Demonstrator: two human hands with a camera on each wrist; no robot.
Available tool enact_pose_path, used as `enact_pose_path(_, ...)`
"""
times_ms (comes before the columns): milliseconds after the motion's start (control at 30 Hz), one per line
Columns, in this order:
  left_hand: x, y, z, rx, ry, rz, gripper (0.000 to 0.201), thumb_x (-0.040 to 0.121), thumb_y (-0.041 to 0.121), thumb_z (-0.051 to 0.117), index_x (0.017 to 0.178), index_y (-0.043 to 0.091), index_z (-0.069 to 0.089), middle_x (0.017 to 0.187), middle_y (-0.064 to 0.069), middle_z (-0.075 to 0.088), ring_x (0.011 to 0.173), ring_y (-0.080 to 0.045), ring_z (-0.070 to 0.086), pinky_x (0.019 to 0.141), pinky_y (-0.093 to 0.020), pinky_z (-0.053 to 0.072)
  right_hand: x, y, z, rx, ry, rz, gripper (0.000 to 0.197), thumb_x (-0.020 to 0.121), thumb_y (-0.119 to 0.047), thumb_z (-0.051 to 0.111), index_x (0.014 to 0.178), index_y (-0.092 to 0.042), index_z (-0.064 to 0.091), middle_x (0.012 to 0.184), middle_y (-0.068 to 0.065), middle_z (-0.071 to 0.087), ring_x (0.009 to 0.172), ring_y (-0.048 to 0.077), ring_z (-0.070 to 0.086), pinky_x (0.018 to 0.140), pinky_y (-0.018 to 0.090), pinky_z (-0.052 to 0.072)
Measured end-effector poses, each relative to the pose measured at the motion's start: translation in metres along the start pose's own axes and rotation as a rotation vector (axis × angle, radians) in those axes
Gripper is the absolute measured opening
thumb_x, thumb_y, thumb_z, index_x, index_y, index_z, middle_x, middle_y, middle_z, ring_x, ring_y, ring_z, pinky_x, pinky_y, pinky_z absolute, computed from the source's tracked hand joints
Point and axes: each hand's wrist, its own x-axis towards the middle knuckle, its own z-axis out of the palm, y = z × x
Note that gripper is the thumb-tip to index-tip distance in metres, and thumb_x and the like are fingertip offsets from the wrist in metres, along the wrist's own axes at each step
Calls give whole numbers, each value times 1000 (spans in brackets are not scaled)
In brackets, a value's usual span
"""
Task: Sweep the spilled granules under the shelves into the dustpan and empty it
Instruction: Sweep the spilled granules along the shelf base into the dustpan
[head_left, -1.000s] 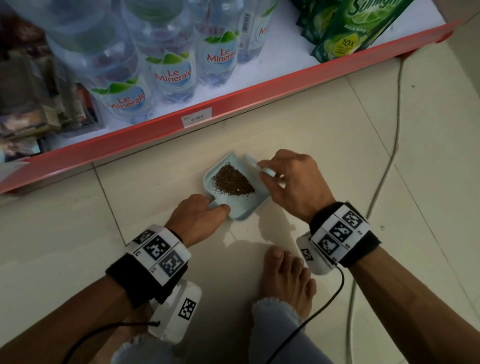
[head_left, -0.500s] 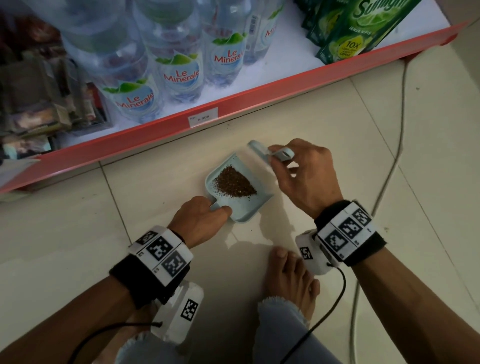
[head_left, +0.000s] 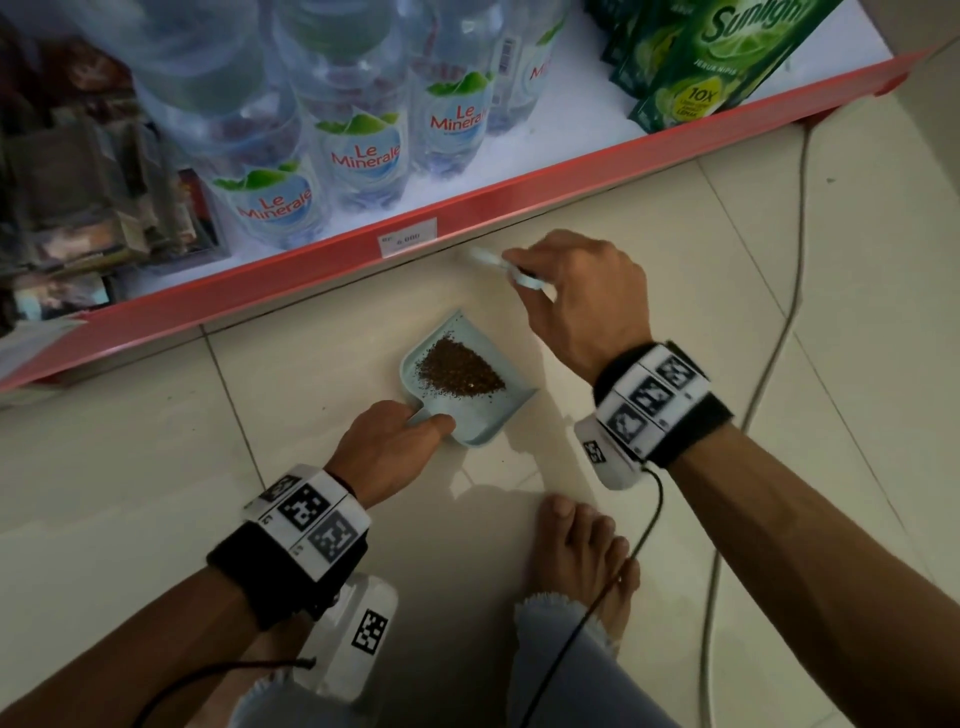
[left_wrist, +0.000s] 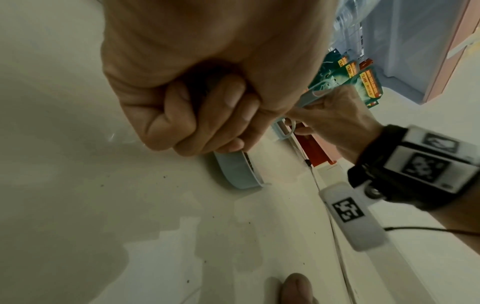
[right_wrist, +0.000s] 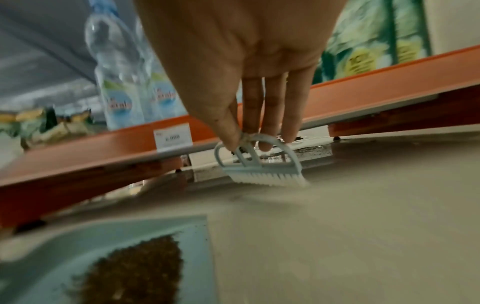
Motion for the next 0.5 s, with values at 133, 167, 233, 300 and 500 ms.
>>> enact_pose_path(133,3,-5,0,-52,10,-30,33,87,42,65,65,18,59,49,10,52,54,-12,49,49,-25,34,30,-5,18,-159,-75,-20,33,95,-19,46,117,-32,67,108,-1,70,89,34,66,65,34,44)
enact_pose_path(167,4,-6,-1,-70,14,-37,34,87,41,65,63,18,58,43,11,50,52,-12,48,48,-25,32,34,-4,21,-180,-117,-48,35,95,-17,44,118,-32,66,112,-2,69,92,34,66,67,35,46)
enact_pose_path(233,6,-9,-2,-93,30,-53,36,86,40,66,60,18,57,38,11,47,48,-11,45,47,-25,31,34,3,23,-164,-217,-124,41,95,-13,43,125,-34,63,122,-2,68,100,32,66,76,37,51)
enact_pose_path(300,7,-12,-4,-106,38,-64,37,86,40,66,58,18,57,39,11,47,48,-11,45,46,-24,30,29,11,17,-105,-302,-179,45,93,-10,46,129,-32,62,128,-1,67,108,28,66,85,37,52)
enact_pose_path(500,12,-12,-9,-122,40,-69,35,86,40,66,60,18,59,31,14,47,47,-10,47,45,-23,31,-7,27,-4,103,-386,-201,31,93,-19,62,120,-33,70,118,-8,72,97,24,69,75,39,55)
